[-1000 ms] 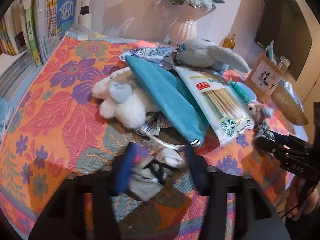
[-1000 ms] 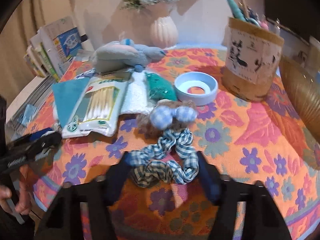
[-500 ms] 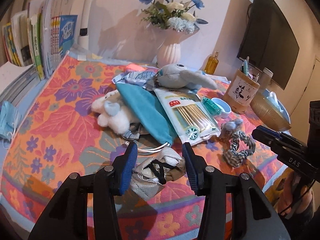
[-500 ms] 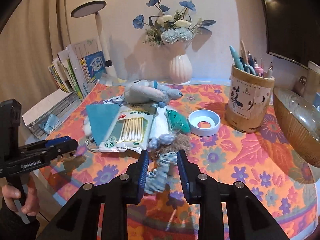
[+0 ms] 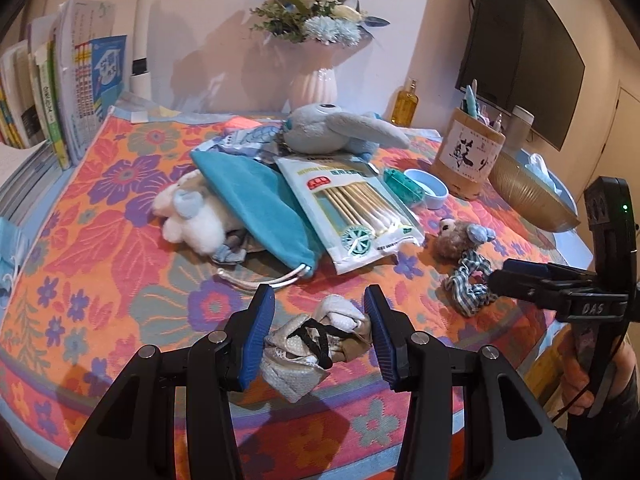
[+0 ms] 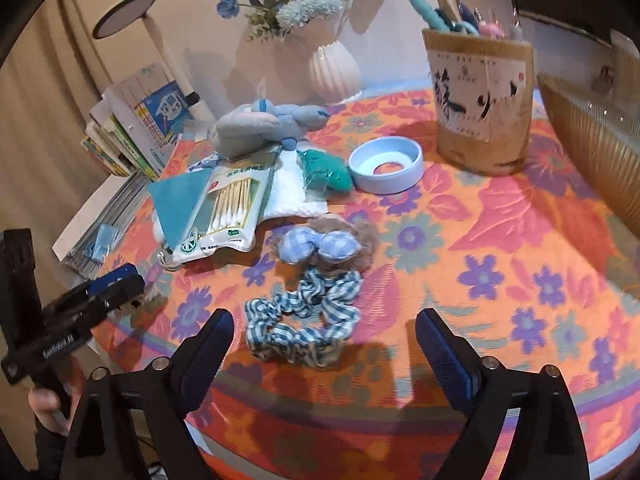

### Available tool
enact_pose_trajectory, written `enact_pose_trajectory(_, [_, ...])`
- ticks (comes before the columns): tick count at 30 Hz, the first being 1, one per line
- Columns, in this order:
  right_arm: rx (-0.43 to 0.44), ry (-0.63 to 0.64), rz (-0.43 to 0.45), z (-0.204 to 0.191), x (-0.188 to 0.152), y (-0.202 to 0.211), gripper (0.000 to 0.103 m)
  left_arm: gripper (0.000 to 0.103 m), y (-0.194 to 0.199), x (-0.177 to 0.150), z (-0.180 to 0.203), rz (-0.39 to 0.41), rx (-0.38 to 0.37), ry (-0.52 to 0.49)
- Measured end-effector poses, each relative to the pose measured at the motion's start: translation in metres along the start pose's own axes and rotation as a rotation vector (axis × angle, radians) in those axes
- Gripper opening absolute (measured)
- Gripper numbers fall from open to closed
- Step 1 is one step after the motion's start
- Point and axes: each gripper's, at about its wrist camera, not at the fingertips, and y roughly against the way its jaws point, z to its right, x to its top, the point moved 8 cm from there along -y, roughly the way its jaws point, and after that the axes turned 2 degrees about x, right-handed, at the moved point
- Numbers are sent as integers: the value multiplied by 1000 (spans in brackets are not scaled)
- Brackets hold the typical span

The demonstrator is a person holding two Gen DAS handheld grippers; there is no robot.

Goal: Organize soft objects
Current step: 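Grasp the brown plush with checkered scrunchie with the right tool while the left tool grasps the white-grey plush, then carry both plushes into the gold glass bowl and open both tools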

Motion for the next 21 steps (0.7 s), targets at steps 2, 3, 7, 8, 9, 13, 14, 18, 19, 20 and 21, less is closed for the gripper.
enact_pose_trajectory(2, [-24, 11, -5, -7, -2, -9, 92, 44, -2, -1, 2, -3, -3, -4])
enact_pose_trajectory(3, [-57, 1, -3, -8, 0, -15, 92, 44, -3, -1, 2, -3, 2, -5])
enact_pose_trajectory(7, [-161, 38, 5, -11, 6, -27, 86, 44, -1, 4, -1, 13, 19, 12])
enact_pose_trajectory(8, [-178, 54, 7, -10, 6, -27, 65, 44, 1, 6, -2, 19, 15, 19])
enact_pose_trajectory(9, [-203, 83, 9, -13, 7, -28, 51, 44, 2, 9, -2, 27, 13, 24])
enact_pose_trajectory(13, [-233, 146, 71, -19, 10, -18, 15, 44, 7, 22, 3, 55, 20, 21])
enact_pose_trajectory(14, [-246, 151, 101, -18, 14, -10, 15, 44, 9, 27, 6, 68, 27, 17])
enact_pose_trajectory(18, [-326, 186, 201, -16, 31, 22, 15, 44, 18, 55, 22, 129, 42, -10])
enact_pose_trajectory(19, [-341, 190, 216, -13, 35, 30, 15, 44, 21, 61, 27, 143, 38, -17])
enact_pose_trajectory(20, [-354, 194, 224, -12, 38, 34, 15, 44, 23, 69, 34, 156, 34, -28])
enact_pose_trajectory(21, [-382, 200, 235, -8, 42, 42, 15, 44, 26, 78, 43, 169, 30, -44])
